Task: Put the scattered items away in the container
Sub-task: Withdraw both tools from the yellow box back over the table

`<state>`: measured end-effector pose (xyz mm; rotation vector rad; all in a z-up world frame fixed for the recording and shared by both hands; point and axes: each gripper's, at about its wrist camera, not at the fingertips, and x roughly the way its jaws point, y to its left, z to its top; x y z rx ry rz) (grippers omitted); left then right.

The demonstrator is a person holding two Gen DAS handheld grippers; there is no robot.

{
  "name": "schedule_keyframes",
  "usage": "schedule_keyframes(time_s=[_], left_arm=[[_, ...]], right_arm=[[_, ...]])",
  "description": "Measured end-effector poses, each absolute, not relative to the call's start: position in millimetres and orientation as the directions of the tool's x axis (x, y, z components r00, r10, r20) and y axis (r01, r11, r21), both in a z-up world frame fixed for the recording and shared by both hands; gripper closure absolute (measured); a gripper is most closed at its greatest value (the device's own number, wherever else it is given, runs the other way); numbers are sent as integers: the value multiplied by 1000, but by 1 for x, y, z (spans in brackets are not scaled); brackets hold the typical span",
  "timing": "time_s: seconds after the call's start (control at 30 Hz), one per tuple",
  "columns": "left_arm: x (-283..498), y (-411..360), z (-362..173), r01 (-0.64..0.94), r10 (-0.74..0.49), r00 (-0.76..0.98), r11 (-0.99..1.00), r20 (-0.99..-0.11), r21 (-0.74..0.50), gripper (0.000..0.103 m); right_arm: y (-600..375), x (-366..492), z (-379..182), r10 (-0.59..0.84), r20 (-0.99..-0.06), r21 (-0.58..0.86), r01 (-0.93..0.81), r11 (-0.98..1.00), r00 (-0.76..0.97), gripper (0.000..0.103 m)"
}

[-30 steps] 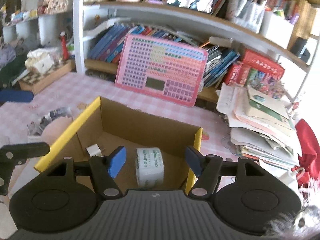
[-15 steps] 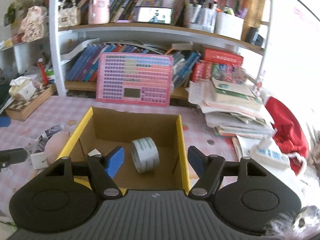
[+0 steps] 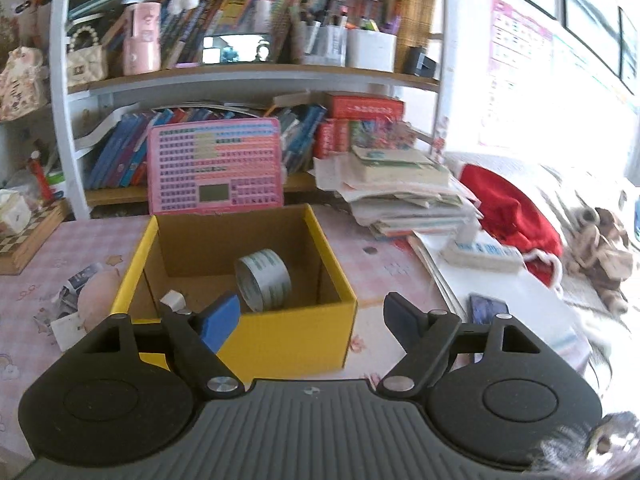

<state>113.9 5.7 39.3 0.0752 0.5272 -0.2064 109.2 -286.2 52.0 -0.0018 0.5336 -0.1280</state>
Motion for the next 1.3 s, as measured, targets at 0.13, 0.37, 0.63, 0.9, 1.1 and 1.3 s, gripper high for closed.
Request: schedule_keyframes(time_s=[0.13,0.37,0.63,0.9,1.1,1.3], left_arm=[[101,19,32,200,-163,835,980,-525,14,9],[83,39,23,174,-135,828,985,-545,20,9],[70,60,14,116,-90,822,993,-562,11,9],[62,72,7,95,-74,810,995,-582,6,9],[57,75,2,98,-79,796,995,-600,-1,9],[53,78,-3,102,-79,786,995,-614,3,9]], right_arm=[[-279,92,44,-151,-525,-21,165,986,838,23],[-256,68,30,-165,-558,-7,194,981,814,19],[-229,53,12,-144,-597,-12,171,985,789,17],[-199,48,4,-80,-621,-25,81,996,780,15],[-172,49,-1,-8,-642,-45,-27,999,767,15],[-150,49,-2,48,-648,-66,-119,991,760,14]])
